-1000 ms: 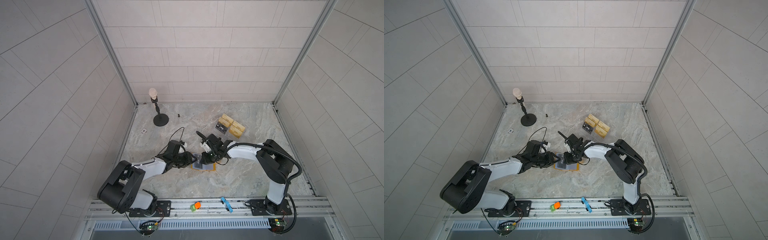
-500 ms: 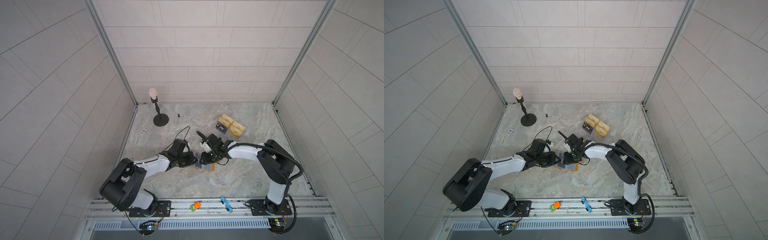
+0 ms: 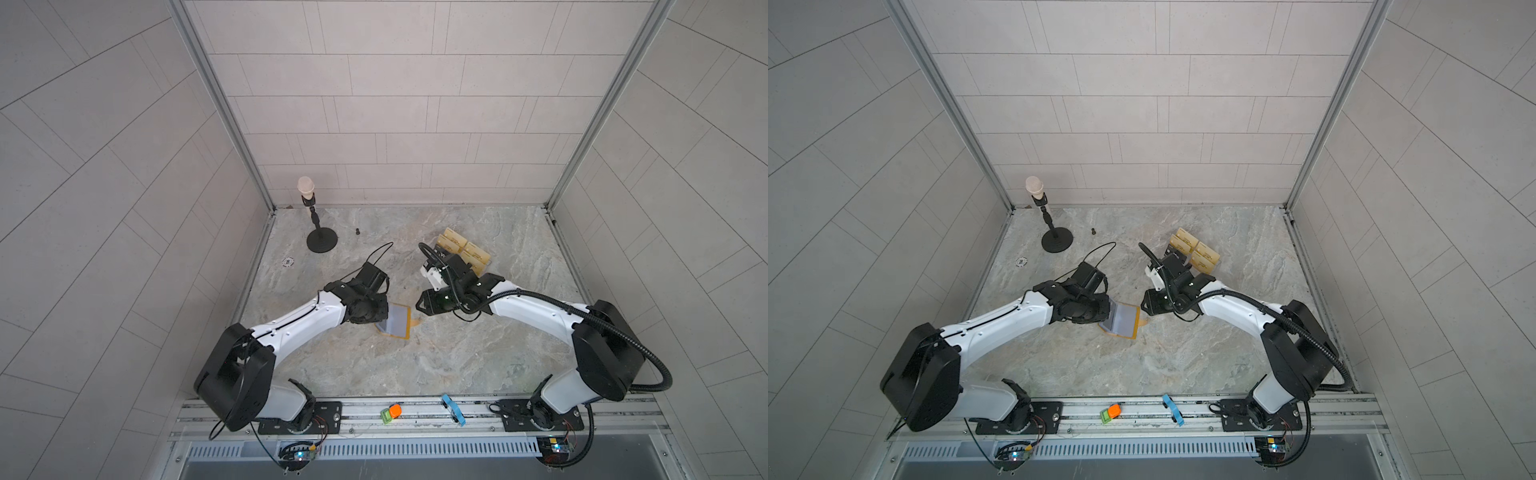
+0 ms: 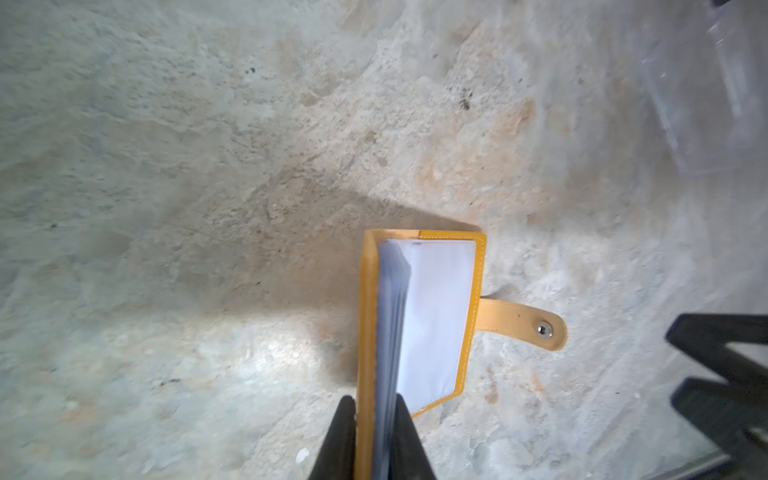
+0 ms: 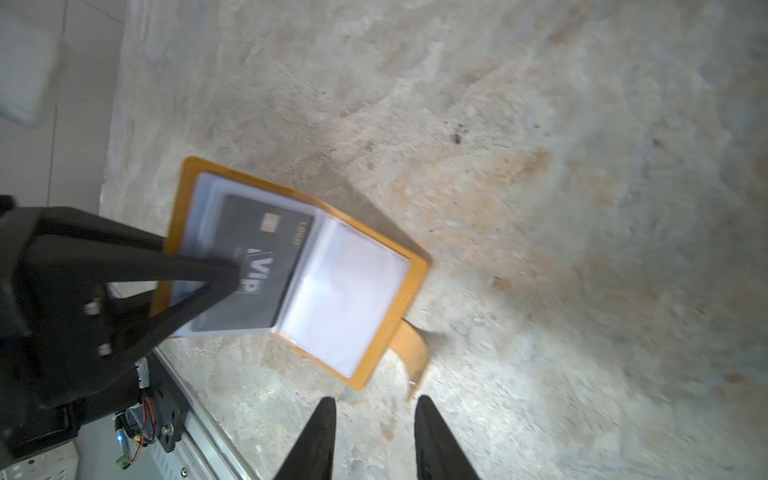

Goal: Insert credit cards into a card holder
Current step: Close the card holder at the center of the table.

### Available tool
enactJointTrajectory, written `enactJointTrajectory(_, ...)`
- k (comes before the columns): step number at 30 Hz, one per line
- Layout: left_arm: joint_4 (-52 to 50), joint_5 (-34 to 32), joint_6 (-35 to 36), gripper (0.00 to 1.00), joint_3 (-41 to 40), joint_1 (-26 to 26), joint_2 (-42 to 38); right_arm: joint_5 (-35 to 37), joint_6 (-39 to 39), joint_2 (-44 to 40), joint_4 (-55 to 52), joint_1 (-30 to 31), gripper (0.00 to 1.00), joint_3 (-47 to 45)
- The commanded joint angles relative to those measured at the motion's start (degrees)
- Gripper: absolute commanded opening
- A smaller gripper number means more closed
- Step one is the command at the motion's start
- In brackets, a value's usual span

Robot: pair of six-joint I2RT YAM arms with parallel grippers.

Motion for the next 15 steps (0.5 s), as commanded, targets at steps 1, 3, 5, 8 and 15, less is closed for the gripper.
enactJointTrajectory(1,-10.37,-8.83,-0.39,0.09,2.5,-2.57,2.09,0.94,-1.53,-1.85,-0.51,-0.71,0.35,-2.94)
enactJointTrajectory(3,-12.27,-11.45,-1.58,0.1,3.64,-4.11,3.65,0.96,-1.86,-2.61,0.14,-1.02,0.35,-3.88)
enactJointTrajectory(5,-13.78,-13.67,-3.01,0.09,4.89,-5.76,5.46,0.6,-1.99,-3.2,1.15,-1.23,0.35,-4.71)
enactJointTrajectory(8,-17.3,-17.39,-4.95,0.11,8.21,-8.47,8.08,0.39,-2.11,-3.9,2.71,-1.54,0.35,-5.95)
enactJointTrajectory(15,-19.81,-16.42,-8.72,0.27,12.36,-13.3,13.2,-1.17,-2.78,-4.44,6.04,-2.37,0.35,-8.63)
